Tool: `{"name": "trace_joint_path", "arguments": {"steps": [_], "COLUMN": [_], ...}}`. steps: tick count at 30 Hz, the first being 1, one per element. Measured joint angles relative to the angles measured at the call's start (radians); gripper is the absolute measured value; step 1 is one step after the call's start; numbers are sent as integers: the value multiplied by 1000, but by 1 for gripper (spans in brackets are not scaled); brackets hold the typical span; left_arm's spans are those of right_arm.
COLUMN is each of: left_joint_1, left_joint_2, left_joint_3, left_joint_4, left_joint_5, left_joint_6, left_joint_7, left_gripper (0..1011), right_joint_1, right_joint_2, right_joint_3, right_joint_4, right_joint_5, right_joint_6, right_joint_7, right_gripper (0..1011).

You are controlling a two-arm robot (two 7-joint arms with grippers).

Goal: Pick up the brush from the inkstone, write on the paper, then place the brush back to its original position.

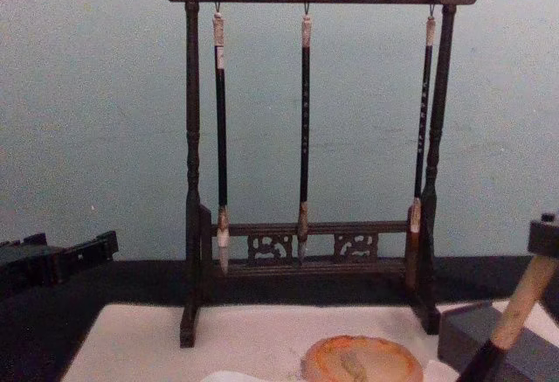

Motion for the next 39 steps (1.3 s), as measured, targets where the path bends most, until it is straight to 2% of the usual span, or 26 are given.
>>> {"name": "trace_joint_path", "arguments": {"steps": [6,14,23,28,32,38,39], "left_joint_1": [0,0,0,0,0,0,0], "left_joint_2": [0,0,0,0,0,0,0], "left_joint_3": [0,0,0,0,0,0,0], "left_joint_4": [0,0,0,0,0,0,0], "left_joint_5": [0,0,0,0,0,0,0], "left_joint_6": [0,0,0,0,0,0,0], "left_joint_7": [0,0,0,0,0,0,0], "left_gripper": [1002,1000,1002,1002,1002,1000,1002], "right_joint_1": [-22,-58,-63,-46,-17,45,60], "right_joint_2": [7,13,7,-4,-19,-58,-71], "right_joint_3": [32,79,81,50,7,-72,-95], "right_joint_4": [-6,-49,-101,-131,-139,-113,-100], "right_joint_5": [1,7,7,-8,-22,-29,-30], "right_joint_6": [-5,-23,-41,-46,-43,-28,-23], "right_joint_7": [-6,-3,21,33,46,69,73], "right_gripper": [164,164,164,164,164,164,164]}}
